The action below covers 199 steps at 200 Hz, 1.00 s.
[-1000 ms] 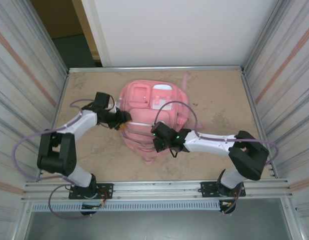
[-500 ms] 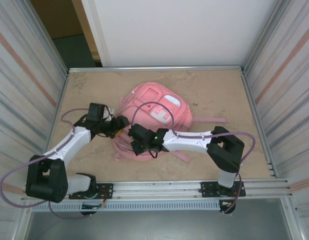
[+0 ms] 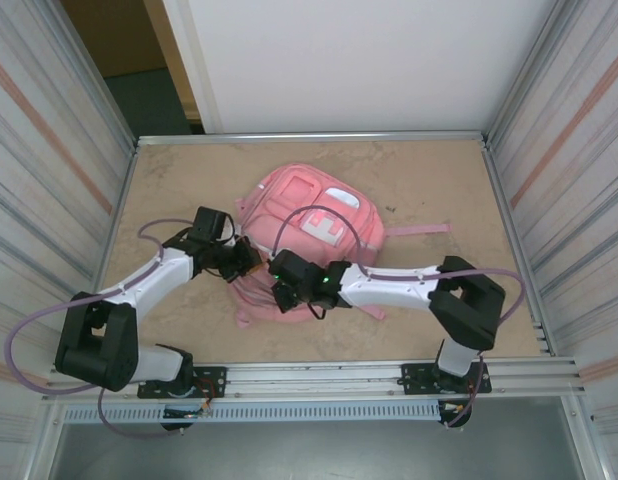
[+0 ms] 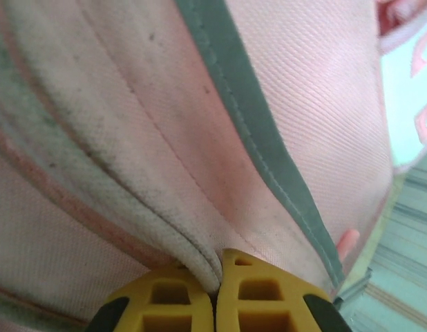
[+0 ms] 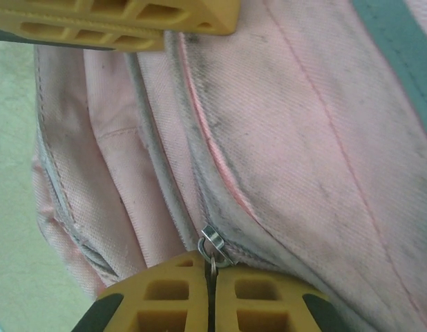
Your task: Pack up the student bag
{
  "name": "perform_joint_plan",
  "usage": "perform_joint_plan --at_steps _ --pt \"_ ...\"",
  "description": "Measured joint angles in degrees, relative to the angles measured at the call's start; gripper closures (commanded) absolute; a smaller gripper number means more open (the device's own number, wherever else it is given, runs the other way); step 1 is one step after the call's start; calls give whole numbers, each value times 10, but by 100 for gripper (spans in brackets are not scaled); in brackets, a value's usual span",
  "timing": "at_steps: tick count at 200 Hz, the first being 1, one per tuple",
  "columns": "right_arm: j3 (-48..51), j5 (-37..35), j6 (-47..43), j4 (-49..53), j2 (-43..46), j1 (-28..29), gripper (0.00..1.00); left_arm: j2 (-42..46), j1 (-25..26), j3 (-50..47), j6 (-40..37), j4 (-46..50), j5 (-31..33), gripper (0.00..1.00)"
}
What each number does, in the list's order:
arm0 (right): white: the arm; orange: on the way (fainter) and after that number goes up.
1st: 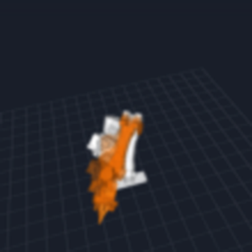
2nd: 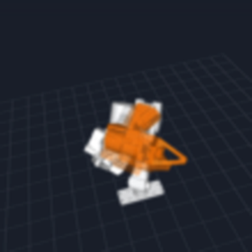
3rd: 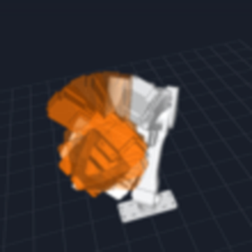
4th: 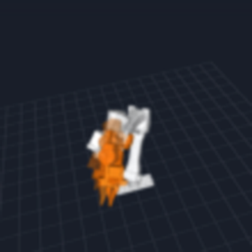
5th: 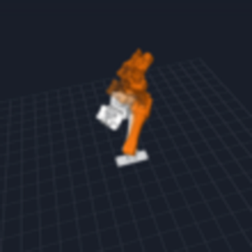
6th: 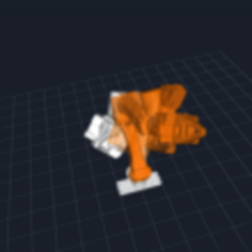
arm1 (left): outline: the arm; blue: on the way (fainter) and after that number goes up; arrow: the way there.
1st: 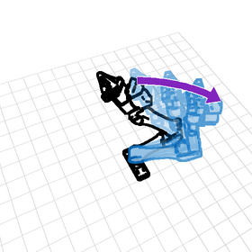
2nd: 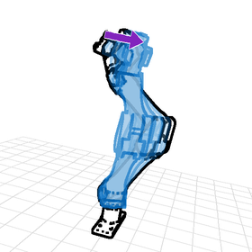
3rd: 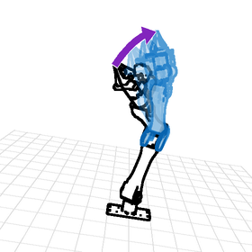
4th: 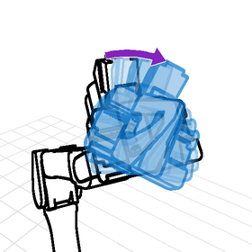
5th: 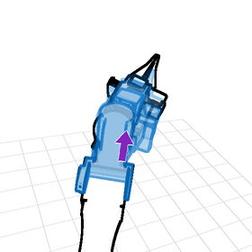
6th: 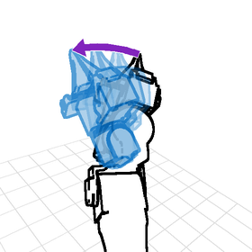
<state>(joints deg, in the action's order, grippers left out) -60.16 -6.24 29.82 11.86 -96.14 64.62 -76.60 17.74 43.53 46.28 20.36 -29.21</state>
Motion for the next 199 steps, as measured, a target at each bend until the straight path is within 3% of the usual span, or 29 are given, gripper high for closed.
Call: perform_joint_plan --at_steps 21,51,105,118,135,155,167,169,172,174,190,195,199 --pt "52 13 -13 -2 57 -34 96 0 -7 9 -15 -5 -18 100" --pt "113 44 -26 -8 104 -132 93 -13 -32 15 -37 -9 -47 100" --pt "124 93 -38 -26 109 -173 90 -30 -32 20 -50 -27 -81 100" --pt "125 93 -39 -26 112 -173 85 -33 -33 20 -52 -27 -85 88" --pt "136 79 -38 -19 130 -178 72 -32 -37 20 -57 -25 -90 54" --pt "159 41 -40 14 169 -194 54 -23 -47 20 -63 -23 -83 44" --pt "171 17 -43 30 201 -203 29 -5 -50 20 -68 -20 -69 41" --pt "173 14 -40 32 207 -204 22 0 -50 21 -72 -18 -66 41" --pt "176 9 -41 34 217 -206 4 5 -50 21 -72 -17 -61 40" --pt "178 6 -42 35 224 -206 1 10 -50 22 -74 -16 -59 40" --pt "189 -16 -46 47 290 -214 0 53 -50 30 -90 -2 -26 36" --pt "191 -20 -49 49 310 -217 0 69 -50 33 -94 2 -13 23" --pt "191 -27 -50 50 328 -220 0 85 -50 35 -101 4 0 5"
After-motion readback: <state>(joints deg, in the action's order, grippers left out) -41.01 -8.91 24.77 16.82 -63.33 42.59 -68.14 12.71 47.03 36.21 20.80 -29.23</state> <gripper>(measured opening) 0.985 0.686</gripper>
